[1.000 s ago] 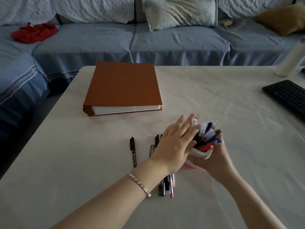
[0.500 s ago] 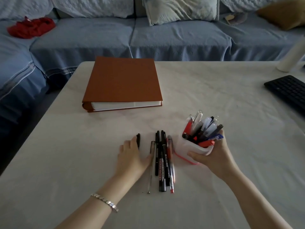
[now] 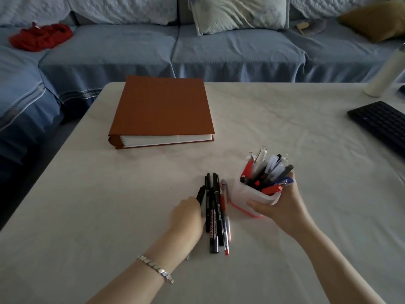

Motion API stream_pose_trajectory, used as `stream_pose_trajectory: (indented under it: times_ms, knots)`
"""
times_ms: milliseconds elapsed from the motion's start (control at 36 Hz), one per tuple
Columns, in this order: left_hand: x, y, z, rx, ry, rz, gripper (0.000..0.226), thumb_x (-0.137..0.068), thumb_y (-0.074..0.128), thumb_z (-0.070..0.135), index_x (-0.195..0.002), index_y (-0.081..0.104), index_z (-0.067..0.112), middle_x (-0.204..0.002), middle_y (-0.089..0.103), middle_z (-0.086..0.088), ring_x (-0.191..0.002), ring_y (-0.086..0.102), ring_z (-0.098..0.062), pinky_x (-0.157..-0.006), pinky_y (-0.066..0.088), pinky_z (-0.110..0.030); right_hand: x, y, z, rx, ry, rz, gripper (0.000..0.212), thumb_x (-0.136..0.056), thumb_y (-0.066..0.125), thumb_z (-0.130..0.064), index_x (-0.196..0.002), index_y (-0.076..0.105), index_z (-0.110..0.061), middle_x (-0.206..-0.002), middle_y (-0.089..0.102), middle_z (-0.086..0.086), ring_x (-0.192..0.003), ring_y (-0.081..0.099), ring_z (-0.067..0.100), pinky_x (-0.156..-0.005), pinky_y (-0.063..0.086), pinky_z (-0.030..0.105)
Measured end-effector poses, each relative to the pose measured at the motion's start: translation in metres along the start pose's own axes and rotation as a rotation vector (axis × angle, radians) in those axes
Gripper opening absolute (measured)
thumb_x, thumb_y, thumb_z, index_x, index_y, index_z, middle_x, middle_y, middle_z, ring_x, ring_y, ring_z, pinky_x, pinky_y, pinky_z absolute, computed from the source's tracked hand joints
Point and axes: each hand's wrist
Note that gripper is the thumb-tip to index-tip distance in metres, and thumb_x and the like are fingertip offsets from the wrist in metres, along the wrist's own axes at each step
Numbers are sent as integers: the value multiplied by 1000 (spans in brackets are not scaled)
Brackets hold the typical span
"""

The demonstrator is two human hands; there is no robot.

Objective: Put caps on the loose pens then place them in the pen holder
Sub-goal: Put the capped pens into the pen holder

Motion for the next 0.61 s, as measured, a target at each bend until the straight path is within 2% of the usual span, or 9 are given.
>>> stream_pose_trajectory:
  times_ms: [56,111,194,250,306,361,417,500,611]
  knots:
    - [2,-1,-4,84,-15,8,26,-95,38,18,-111,41,-1,-108,57,-17,-98,58,-31,-70,39,-29,0,0,0,0,1,5,76,-53,82,5,-95,37,-39,-94,52,-14,-78,54,-14,-64,46,6]
    - [2,-4,-9,249,-17,49,25,-95,34,16,-112,36,-3,-97,57,-16,-92,59,-33,-69,40,-33,0,0,1,6,0,5,76,-53,83,4,-95,37,-39,-94,51,-14,-79,53,-16,-65,45,4]
    - [1,-13,-17,622,13,131,6,-95,32,10,-94,37,7,-75,54,-5,-68,56,-23,-68,45,-39,-1,0,3,0,2,-4,76,-53,82,5,-95,37,-39,-94,52,-11,-78,54,-14,-64,46,6]
    - [1,-23,-16,862,34,235,19,-96,34,7,-82,38,19,-69,53,-1,-61,55,-17,-71,47,-38,-1,0,4,-2,7,-13,78,-49,85,-1,-96,37,-40,-95,52,-10,-79,55,-11,-64,48,8]
    - [2,-41,-10,1070,90,335,25,-94,38,3,-82,45,24,-70,58,2,-64,59,-10,-76,48,-33,-1,0,3,-4,10,-15,74,-46,82,-12,-96,37,-44,-97,53,-11,-81,56,-8,-66,49,11]
    - [4,-59,2,1307,197,340,28,-93,39,-1,-90,53,23,-69,64,9,-72,62,-4,-82,49,-26,-1,1,2,-8,6,-11,72,-46,79,-15,-95,37,-46,-97,52,-12,-83,56,-7,-66,50,12]
    - [3,-71,18,1499,307,295,26,-93,38,-3,-95,52,18,-71,68,9,-85,64,-11,-90,47,-31,-1,1,0,-29,-2,-13,71,-46,78,-12,-93,38,-46,-95,53,-12,-81,56,-7,-65,50,13]
    - [2,-76,44,1572,456,248,20,-93,39,-2,-99,48,15,-84,70,4,-98,62,-19,-95,45,-37,-1,2,-1,-59,-23,-19,67,-47,78,-8,-95,41,-37,-92,55,-11,-78,57,-8,-64,49,11]
    - [1,-56,78,1398,537,169,20,-93,42,2,-112,43,8,-104,67,-3,-104,62,-14,-97,46,-28,-2,2,5,-66,-3,-26,72,-48,82,-5,-106,44,-26,-98,59,-7,-87,60,-2,-67,50,13]
Point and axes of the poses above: each hand's wrist, its own x-axis away from the middle knuckle, its own y-axis out of the palm, z = x × y
